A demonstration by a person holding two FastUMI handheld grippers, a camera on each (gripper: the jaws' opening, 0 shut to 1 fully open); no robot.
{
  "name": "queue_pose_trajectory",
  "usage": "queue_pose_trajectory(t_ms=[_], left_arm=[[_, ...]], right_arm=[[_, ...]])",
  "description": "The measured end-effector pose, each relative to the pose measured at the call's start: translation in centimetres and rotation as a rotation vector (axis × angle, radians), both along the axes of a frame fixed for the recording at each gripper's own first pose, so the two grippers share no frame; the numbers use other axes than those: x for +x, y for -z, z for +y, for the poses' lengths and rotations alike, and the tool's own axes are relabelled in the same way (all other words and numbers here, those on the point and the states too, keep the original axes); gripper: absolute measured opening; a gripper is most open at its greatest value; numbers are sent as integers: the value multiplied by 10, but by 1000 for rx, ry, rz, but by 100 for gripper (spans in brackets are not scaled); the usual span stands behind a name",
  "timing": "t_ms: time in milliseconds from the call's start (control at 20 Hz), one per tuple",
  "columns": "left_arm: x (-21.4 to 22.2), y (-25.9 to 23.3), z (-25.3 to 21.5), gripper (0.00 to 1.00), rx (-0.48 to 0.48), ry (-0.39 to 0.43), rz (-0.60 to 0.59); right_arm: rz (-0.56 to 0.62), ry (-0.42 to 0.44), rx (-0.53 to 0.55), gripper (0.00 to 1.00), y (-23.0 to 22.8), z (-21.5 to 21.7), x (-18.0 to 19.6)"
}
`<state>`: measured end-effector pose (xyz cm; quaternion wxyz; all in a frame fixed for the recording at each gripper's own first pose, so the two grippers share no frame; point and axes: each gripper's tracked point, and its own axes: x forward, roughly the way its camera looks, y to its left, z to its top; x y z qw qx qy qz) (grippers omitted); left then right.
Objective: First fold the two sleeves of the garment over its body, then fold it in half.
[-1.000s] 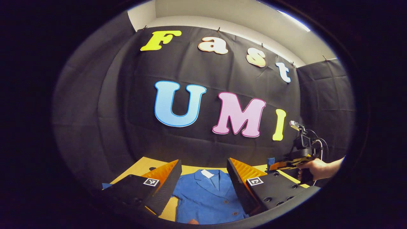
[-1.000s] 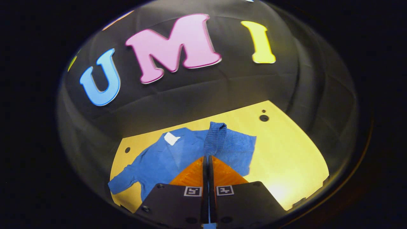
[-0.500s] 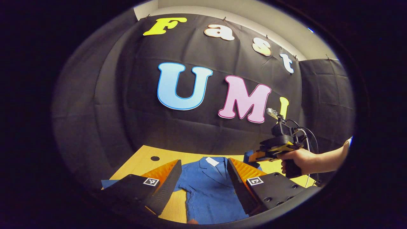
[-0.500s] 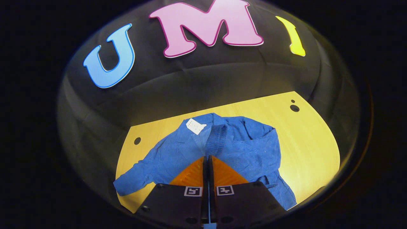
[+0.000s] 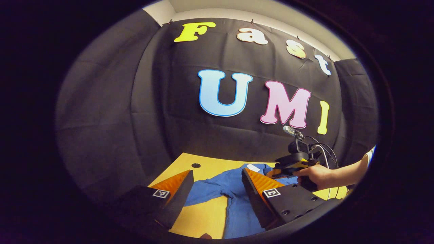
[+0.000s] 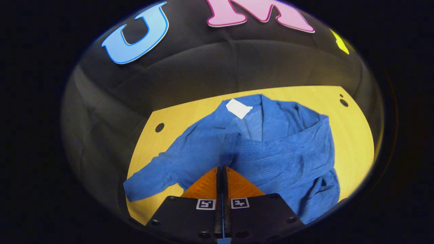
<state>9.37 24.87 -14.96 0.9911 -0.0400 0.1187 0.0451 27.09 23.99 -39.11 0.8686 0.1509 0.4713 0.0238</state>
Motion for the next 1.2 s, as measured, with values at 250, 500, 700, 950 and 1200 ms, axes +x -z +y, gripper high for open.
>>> queue_pose_trajectory(t_ms=[250,500,700,950,1200], left_arm=[[-22,8,13,82,14,-59,55],[-28,11,29,82,46,-88,74],[-25,20,34,82,34,-100,105],[-14,30,24,82,-1,-73,111],[-6,45,47,82,-26,-128,111]], right_arm=[[18,-61,132,2,9,88,17],[83,1,131,2,43,92,34],[177,1,109,0,70,81,26],[90,-89,198,51,35,91,27],[-118,-164,207,97,-57,63,20]])
